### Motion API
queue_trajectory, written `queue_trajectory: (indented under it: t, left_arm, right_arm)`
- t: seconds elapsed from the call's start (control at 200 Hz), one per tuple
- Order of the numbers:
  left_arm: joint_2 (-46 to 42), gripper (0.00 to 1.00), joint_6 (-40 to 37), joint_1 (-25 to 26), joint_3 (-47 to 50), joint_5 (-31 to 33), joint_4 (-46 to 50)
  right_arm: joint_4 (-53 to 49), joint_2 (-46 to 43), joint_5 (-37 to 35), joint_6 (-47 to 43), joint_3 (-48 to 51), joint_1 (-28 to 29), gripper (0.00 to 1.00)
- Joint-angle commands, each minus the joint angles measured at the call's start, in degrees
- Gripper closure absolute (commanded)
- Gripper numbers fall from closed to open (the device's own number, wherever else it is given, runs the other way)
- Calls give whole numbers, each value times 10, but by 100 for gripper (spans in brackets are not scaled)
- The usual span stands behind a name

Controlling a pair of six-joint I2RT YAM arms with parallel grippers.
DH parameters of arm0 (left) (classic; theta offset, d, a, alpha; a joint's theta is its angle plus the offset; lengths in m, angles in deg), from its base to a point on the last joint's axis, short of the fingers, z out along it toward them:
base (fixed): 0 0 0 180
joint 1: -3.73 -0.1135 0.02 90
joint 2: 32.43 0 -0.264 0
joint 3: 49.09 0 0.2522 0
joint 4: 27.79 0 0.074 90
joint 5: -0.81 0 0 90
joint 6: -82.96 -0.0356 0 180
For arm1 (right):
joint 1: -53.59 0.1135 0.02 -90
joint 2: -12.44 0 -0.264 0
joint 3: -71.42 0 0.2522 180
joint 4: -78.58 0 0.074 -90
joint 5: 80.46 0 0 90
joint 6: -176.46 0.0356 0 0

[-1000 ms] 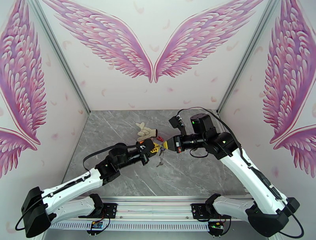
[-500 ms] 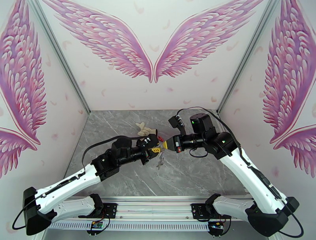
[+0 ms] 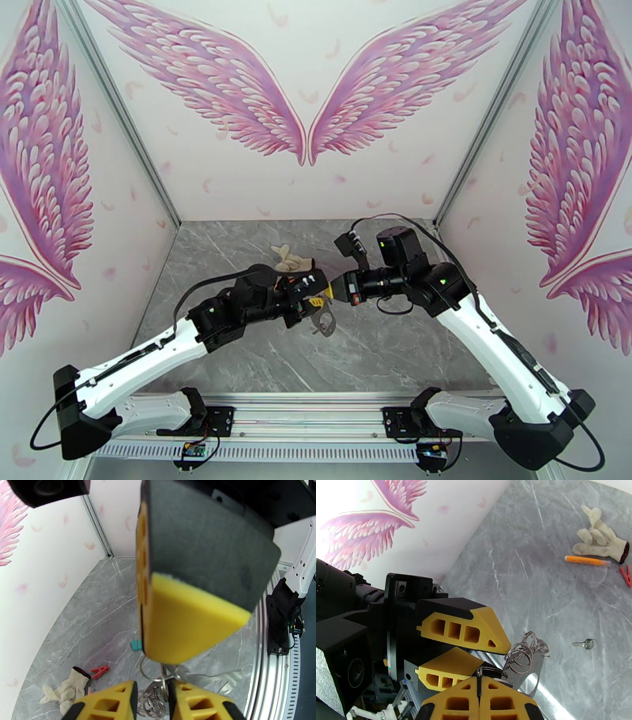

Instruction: Remove the keys from the keyring

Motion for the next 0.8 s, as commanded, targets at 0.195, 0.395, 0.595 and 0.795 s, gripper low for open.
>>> queue_trajectory:
  t: [0.195,0.395,0.595,0.795]
  left_arm:
    - [9,86,-43,2,-30,-13,13]
    - [-22,92,-71,2,11,11,-31]
    - [-88,94,-101,1,112,6,-183]
    - [-129,95,-121,1,186,-1,-299]
  right_arm:
    - [-23,3,-18,-30,-15,6,100]
    - [-28,-13,-49,-38,-14,4,100]
    - [-12,-38,-60,-38,5,3,100]
    - [32,-68,-40,-49,41,1,100]
